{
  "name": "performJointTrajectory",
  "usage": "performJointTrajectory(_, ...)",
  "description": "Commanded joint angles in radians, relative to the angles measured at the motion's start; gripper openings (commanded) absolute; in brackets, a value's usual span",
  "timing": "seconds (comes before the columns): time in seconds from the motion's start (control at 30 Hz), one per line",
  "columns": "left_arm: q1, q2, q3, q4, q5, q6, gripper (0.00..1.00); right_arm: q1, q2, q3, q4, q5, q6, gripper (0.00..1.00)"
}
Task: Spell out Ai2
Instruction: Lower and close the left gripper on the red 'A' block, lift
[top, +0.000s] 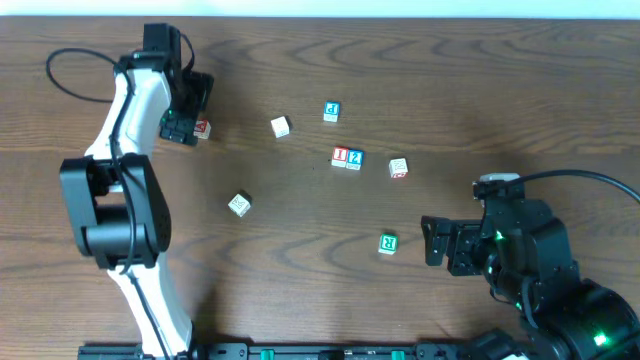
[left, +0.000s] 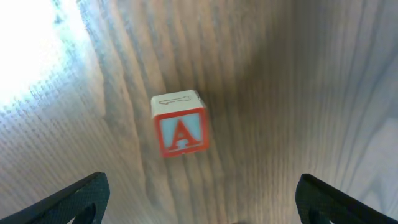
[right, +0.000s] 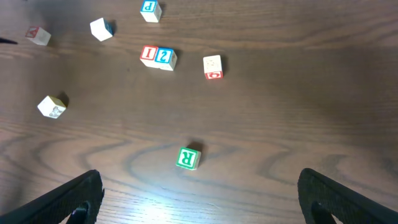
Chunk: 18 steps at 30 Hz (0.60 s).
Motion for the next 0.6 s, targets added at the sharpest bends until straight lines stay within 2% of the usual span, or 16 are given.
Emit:
performJointTrajectory(0.0, 0.004, 0.049, 0.072, -0.041, 0.000, 0.017, 0.96, 0.005, 0.000, -0.003, -0.001, 0.000, 0.007, 0.99)
performJointTrajectory(0.33, 0.004, 0.131, 0.080, -0.111, 0.026, 0.018, 0.96, 0.005, 0.000, -0.003, -0.001, 0.000, 0.007, 0.99)
performJointTrajectory(0.57, 0.005, 0.136, 0.080, -0.086, -0.013, 0.029, 0.94, 0.005, 0.000, -0.003, -0.001, 0.000, 0.007, 0.99)
